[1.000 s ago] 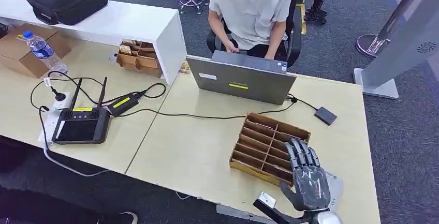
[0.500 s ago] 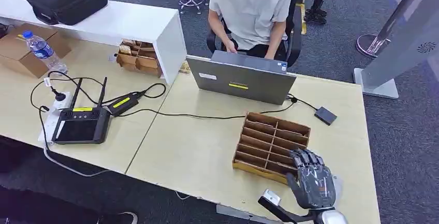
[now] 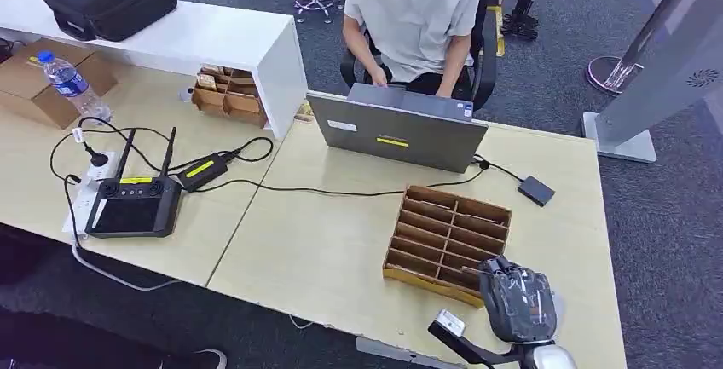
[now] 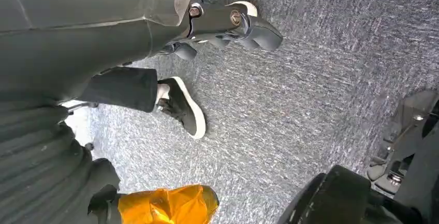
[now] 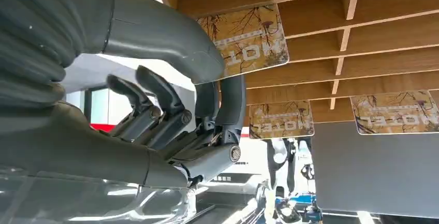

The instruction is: Pass the card to the sensor for recognition and then transmit it.

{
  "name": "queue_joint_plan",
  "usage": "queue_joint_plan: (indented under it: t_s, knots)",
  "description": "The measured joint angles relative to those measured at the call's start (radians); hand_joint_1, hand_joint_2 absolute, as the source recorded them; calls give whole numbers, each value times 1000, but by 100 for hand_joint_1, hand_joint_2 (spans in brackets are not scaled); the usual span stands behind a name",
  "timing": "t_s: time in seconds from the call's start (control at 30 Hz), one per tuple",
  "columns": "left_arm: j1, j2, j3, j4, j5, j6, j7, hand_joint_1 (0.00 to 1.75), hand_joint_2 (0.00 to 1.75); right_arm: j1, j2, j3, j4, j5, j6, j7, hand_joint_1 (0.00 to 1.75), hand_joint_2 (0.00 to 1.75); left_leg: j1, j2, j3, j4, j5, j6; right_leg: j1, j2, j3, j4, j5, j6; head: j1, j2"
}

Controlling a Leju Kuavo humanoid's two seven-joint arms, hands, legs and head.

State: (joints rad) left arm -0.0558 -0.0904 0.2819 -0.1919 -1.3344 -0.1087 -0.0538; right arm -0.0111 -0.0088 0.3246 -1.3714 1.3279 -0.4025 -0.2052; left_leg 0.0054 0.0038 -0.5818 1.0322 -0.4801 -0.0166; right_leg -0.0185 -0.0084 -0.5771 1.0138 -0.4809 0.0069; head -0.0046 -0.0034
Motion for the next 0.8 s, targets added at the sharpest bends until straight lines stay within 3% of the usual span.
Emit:
queue_joint_plan:
  t_s: [0.8]
  knots:
    - [-6, -2, 15, 0, -19, 28, -13, 0, 175, 1, 3, -11, -32, -31, 18, -27, 175, 175, 0, 0, 0, 0, 0, 0, 0, 0, 0, 0, 0, 0, 0, 0]
